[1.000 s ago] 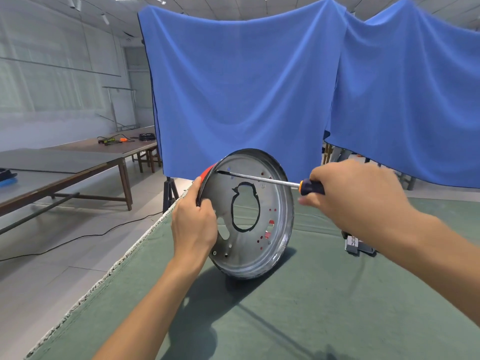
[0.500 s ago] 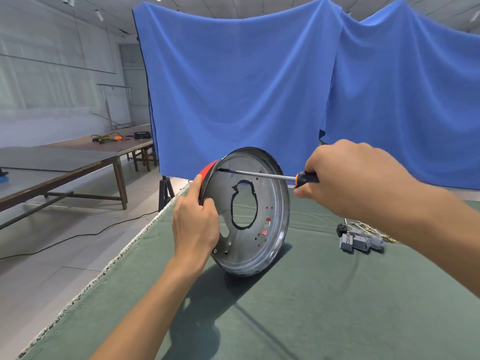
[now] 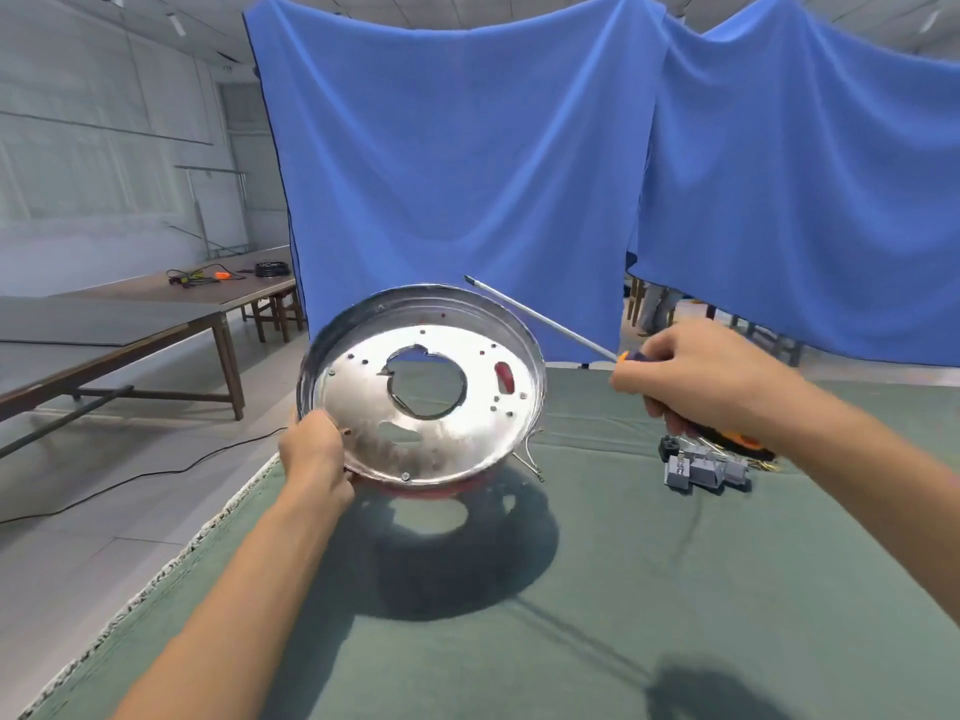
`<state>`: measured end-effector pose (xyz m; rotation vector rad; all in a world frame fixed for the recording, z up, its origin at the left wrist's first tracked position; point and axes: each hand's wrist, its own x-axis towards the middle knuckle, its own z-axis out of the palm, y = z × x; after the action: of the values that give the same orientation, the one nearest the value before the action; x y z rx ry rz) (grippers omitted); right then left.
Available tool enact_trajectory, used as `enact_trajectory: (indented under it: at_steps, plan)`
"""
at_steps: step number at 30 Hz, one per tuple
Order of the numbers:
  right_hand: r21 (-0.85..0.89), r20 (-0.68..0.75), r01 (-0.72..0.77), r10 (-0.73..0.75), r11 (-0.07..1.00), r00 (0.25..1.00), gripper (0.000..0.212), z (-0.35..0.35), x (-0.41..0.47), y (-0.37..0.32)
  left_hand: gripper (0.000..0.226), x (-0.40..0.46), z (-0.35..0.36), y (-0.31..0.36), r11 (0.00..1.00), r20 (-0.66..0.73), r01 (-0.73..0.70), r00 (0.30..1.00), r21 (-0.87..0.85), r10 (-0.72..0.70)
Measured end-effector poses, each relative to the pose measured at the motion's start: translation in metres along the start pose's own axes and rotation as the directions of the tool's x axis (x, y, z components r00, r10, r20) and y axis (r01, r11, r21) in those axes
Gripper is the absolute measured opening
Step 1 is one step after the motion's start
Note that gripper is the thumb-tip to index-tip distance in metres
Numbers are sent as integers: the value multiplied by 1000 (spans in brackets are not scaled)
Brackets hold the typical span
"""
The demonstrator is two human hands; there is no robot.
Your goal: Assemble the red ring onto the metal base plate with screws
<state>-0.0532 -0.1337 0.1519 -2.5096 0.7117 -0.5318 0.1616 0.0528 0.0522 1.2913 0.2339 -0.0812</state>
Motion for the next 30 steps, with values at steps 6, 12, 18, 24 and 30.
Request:
enact_trajectory:
  at_steps: [6,12,18,24,30]
  plan:
    - [250,-23,-109,118,962,993,30,62,28,45,11,-11,5,-6,916,255,376,907,-136,-335]
    - [613,179,-310,254,727,950,27,146,50,65,11,1,14,-24,901,170,384,920,-203,-353]
    - [553,426,-555,362,622,829,36,165,87,67,15,17,17,-26,916,120,317,948,-247,-296]
    - [364,433,-526,360,769,826,40,175,97,54,17,20,18,-34,908,63,299,954,-293,-294]
    - [213,403,-461,352,862,845,24,180,95,43,18,16,16,-32,898,54,312,949,-311,-311]
